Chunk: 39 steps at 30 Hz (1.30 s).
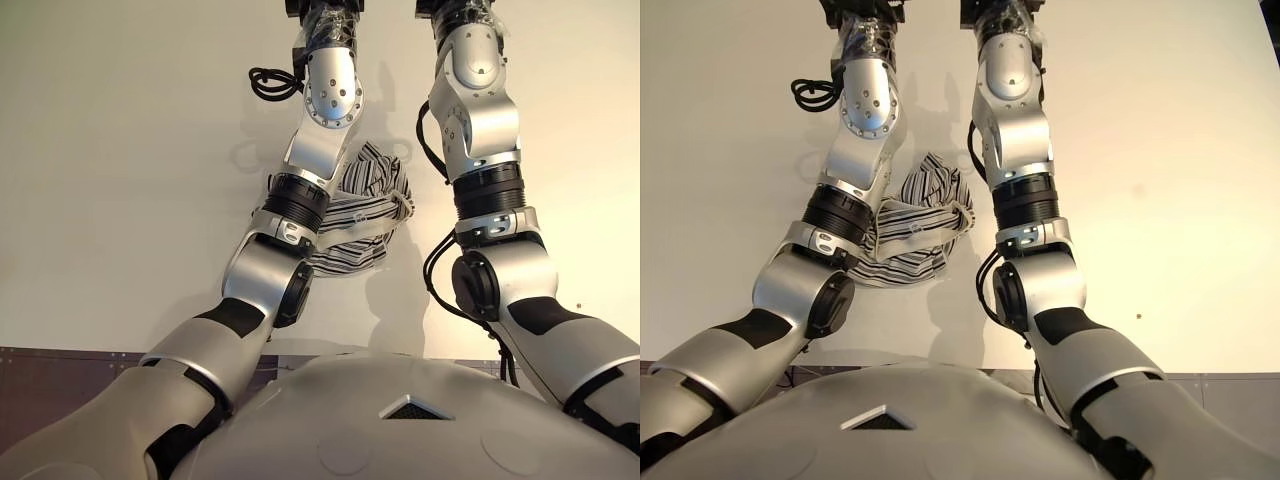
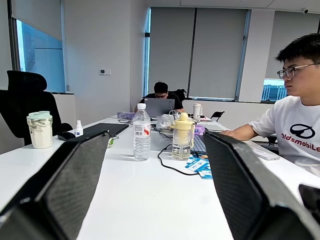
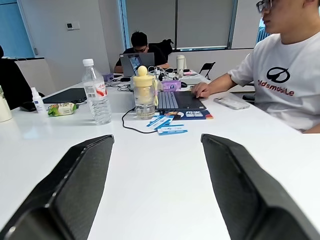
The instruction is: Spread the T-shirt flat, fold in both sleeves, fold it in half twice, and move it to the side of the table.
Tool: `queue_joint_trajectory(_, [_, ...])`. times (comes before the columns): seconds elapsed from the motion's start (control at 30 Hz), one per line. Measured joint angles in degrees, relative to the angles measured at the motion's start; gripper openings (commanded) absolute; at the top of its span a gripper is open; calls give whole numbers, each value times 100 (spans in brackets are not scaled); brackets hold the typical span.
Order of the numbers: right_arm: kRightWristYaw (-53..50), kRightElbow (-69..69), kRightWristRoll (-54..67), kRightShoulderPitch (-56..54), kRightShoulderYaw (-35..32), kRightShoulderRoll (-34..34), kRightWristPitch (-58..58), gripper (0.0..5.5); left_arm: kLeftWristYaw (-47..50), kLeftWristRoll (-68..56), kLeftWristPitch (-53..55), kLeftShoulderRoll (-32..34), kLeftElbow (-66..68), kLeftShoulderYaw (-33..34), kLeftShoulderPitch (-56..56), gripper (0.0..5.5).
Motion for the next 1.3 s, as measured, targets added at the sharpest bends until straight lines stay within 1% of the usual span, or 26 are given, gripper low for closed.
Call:
queue_joint_trajectory(0.63, [127,-152,-5,22,23,90,28,322,1,19,143,0,-297,3,1,347])
queue_joint_trajectory(0.8, [169,194,-3,-3,8,89,-58,322,4,-7,110,0,-123,68,0,347])
queue_joint_trajectory(0.97, [209,655,-19,-186,-7,61,-311,322,-1,-276,265,3,204,344,-17,347])
queue_joint_trajectory(1.03, [-5,569,-192,-146,85,128,-548,322,-6,-317,542,6,-136,347,-8,347])
queue_joint_trajectory(1.1, [-144,206,-360,46,229,188,-581,322,16,-302,985,8,-539,361,3,347])
queue_joint_trajectory(1.17, [-224,-390,-509,463,382,234,-377,322,122,-276,1739,7,-1190,387,201,347])
queue_joint_trajectory(1.23, [-266,-1111,-614,960,497,268,30,322,15,-307,2376,-43,-2045,244,814,347])
queue_joint_trajectory(1.3, [-166,-1846,-688,1471,730,309,420,322,-199,-365,2841,-317,-2745,-65,1615,347])
